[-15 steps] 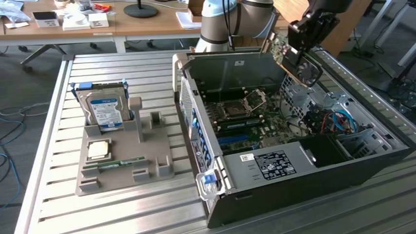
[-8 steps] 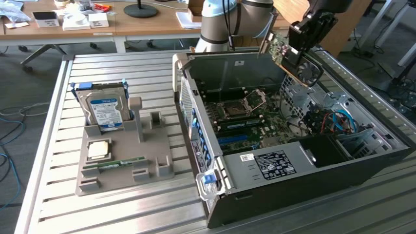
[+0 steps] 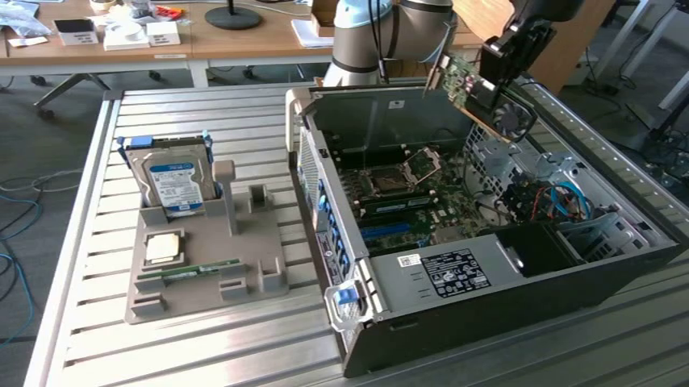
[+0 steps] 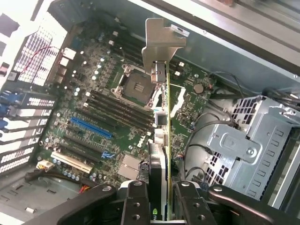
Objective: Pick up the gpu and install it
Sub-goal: 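Insert the gpu into the slot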
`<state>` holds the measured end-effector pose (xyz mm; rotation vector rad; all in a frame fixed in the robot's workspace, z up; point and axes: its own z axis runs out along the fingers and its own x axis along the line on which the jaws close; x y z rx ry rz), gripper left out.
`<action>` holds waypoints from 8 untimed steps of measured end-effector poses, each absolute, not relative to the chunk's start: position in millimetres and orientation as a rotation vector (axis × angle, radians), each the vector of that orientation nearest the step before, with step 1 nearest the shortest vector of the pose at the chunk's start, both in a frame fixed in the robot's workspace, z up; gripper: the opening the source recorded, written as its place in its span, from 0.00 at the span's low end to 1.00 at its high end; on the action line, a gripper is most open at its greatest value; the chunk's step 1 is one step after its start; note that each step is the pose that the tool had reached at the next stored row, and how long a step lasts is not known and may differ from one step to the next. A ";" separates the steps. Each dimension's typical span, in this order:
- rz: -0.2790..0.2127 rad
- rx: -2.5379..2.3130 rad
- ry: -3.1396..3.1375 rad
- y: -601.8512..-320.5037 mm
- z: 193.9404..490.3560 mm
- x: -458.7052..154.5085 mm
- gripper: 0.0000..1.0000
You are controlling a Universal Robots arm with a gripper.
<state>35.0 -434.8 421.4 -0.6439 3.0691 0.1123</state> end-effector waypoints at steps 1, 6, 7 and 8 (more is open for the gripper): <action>0.112 -0.656 3.067 -434.8 421.5 35.0 0.27; 0.110 -0.719 3.055 -434.7 421.4 35.0 0.27; 0.110 -0.732 3.052 -434.6 421.4 35.0 0.27; 0.110 -0.747 3.049 -434.6 421.4 35.0 0.27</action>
